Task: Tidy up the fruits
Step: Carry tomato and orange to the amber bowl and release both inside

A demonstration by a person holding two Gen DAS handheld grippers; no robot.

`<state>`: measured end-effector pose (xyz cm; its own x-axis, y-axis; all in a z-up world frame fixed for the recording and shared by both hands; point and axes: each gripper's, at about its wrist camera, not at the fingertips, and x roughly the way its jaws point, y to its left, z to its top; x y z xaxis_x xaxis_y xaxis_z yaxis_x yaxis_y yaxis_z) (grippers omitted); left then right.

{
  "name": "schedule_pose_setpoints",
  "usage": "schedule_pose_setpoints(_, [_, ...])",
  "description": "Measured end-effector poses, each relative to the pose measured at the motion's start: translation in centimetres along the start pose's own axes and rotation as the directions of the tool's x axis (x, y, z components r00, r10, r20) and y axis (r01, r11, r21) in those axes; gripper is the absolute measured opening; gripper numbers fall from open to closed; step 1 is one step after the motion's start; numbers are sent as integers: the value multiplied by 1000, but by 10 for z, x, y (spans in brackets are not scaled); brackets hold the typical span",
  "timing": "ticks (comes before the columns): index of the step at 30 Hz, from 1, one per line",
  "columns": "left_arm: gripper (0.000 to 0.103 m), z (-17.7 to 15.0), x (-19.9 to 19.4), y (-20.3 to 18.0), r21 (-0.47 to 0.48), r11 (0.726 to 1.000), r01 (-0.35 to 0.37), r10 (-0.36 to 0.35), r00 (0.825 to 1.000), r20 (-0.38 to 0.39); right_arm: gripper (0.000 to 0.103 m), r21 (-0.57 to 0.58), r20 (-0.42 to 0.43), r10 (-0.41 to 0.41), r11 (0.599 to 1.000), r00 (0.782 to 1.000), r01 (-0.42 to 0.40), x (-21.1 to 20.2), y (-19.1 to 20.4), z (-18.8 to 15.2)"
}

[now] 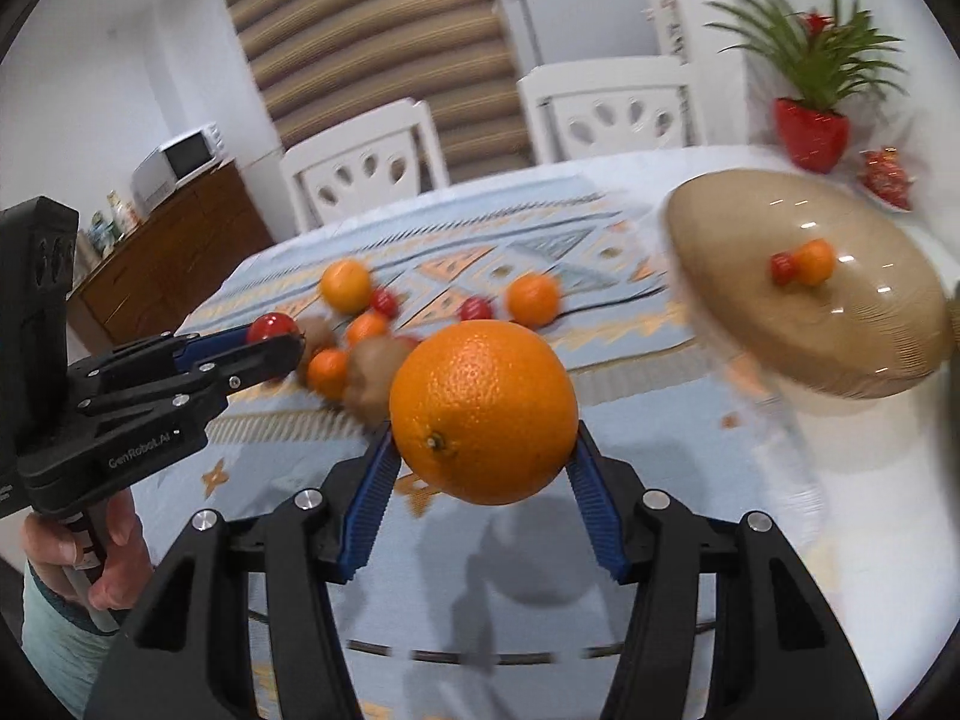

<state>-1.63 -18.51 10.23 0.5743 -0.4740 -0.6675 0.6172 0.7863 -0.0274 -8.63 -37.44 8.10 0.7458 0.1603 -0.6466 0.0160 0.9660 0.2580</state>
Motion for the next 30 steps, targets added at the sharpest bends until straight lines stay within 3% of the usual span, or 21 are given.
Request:
schedule_pose_setpoints(5, [28, 36, 16, -42, 56, 997, 59, -60, 998, 14, 55, 50, 41, -80, 996, 996, 78, -26, -38, 21])
schedule_pose_setpoints(9, [28, 70, 43, -74, 57, 986, 159, -159, 987, -7, 56, 106, 79, -183, 979, 980, 175, -47, -76, 42])
schedule_pose_setpoints(11, [28, 86, 66, -85, 35, 968, 250, -248, 967, -54, 56, 142, 73, -226, 966, 971, 214, -50, -95, 50])
schedule_pose_setpoints(14, [28, 101, 95, -98, -9, 945, 328, -327, 940, -97, 56, 234, 43, -209, 953, 977, 194, -42, -132, 57])
schedule_pose_setpoints(19, [28, 108, 130, -114, -46, 934, 353, -356, 926, -127, 56, 327, -52, -205, 921, 977, 210, -15, -171, 60])
schedule_pose_setpoints(27, [29, 105, 159, -124, -52, 937, 344, -348, 922, -169, 56, 350, -126, -219, 903, 968, 250, 3, -183, 54])
schedule_pose_setpoints(30, [29, 101, 164, -125, -63, 937, 343, -349, 923, -165, 56, 376, -129, -187, 900, 974, 222, 7, -186, 50])
